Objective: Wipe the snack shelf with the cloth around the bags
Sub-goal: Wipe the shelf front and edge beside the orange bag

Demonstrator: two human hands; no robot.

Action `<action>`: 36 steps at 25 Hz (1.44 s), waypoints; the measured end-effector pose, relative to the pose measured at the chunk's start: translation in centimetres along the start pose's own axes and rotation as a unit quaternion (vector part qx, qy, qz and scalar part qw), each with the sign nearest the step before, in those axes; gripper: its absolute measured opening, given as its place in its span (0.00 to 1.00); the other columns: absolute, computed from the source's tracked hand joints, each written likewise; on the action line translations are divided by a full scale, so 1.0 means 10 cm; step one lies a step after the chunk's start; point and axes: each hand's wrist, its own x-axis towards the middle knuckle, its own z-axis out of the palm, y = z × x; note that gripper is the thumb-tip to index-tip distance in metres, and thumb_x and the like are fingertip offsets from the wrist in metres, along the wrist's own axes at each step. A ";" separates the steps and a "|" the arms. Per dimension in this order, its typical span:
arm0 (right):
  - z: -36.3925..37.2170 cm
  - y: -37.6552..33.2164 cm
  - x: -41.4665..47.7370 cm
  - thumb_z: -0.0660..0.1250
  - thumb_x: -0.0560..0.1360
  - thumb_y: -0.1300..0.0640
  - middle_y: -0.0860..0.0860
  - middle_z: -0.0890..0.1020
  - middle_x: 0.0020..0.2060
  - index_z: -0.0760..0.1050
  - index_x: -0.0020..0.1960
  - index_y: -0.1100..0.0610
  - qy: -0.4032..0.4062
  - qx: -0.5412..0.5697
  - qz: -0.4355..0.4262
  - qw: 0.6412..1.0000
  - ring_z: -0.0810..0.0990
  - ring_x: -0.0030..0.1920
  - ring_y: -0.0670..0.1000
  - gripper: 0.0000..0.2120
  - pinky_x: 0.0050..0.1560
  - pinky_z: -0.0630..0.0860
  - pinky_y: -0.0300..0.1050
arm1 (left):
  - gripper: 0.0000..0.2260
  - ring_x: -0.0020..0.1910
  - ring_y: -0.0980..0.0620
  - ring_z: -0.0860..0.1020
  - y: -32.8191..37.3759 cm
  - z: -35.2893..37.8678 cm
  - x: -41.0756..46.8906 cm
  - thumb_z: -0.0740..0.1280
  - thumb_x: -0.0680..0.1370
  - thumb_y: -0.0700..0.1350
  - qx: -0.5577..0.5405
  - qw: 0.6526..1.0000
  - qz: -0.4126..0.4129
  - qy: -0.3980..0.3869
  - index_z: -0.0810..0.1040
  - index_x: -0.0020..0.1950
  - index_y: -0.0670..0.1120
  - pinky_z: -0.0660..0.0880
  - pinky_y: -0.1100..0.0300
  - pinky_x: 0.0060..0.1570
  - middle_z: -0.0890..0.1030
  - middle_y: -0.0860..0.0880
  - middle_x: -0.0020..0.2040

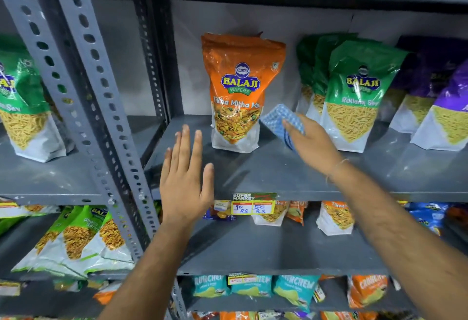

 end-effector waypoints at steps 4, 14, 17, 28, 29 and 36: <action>-0.23 0.37 0.40 0.59 0.84 0.53 0.52 0.83 0.58 0.77 0.67 0.56 0.069 0.054 0.086 0.992 0.79 0.57 0.49 0.15 0.43 0.71 0.26 | 0.28 0.85 0.51 0.48 -0.05 0.20 0.06 0.49 0.85 0.55 0.051 0.997 -0.031 -0.050 0.53 0.85 0.51 0.55 0.44 0.82 0.51 0.50 0.86; 0.15 0.81 1.60 0.60 0.79 0.53 0.57 0.81 0.52 0.75 0.64 0.54 0.104 -0.115 0.127 0.980 0.80 0.53 0.60 0.15 0.56 0.77 0.53 | 0.32 0.82 0.45 0.63 -0.09 0.27 0.13 0.44 0.84 0.59 0.099 0.981 -0.082 -0.147 0.68 0.80 0.43 0.61 0.45 0.79 0.69 0.44 0.80; 0.30 0.95 1.90 0.62 0.80 0.57 0.61 0.80 0.58 0.73 0.67 0.56 0.024 -0.206 0.100 0.973 0.78 0.60 0.63 0.16 0.60 0.73 0.52 | 0.31 0.82 0.45 0.63 -0.08 0.26 0.15 0.45 0.84 0.58 0.107 0.978 -0.082 -0.158 0.68 0.80 0.44 0.62 0.45 0.79 0.69 0.45 0.80; 0.78 1.42 2.30 0.54 0.83 0.48 0.55 0.80 0.66 0.77 0.65 0.49 -0.162 -0.267 0.070 0.947 0.79 0.61 0.59 0.18 0.63 0.73 0.53 | 0.28 0.83 0.45 0.61 -0.08 0.28 0.16 0.47 0.83 0.56 0.115 0.976 -0.086 -0.161 0.67 0.81 0.48 0.65 0.43 0.78 0.70 0.46 0.80; 0.78 1.42 2.28 0.54 0.83 0.47 0.55 0.80 0.66 0.76 0.66 0.47 -0.175 -0.278 0.065 0.942 0.79 0.61 0.59 0.18 0.63 0.73 0.53 | 0.28 0.83 0.44 0.60 -0.08 0.29 0.16 0.48 0.83 0.56 0.118 0.976 -0.087 -0.160 0.67 0.81 0.49 0.65 0.42 0.77 0.69 0.46 0.80; 0.65 1.34 1.67 0.59 0.81 0.52 0.57 0.79 0.67 0.74 0.69 0.49 -0.176 -0.234 0.036 0.955 0.78 0.65 0.60 0.18 0.65 0.74 0.52 | 0.28 0.84 0.42 0.56 -0.07 0.26 0.17 0.48 0.82 0.56 0.115 0.975 -0.093 -0.164 0.66 0.81 0.50 0.67 0.40 0.75 0.65 0.45 0.82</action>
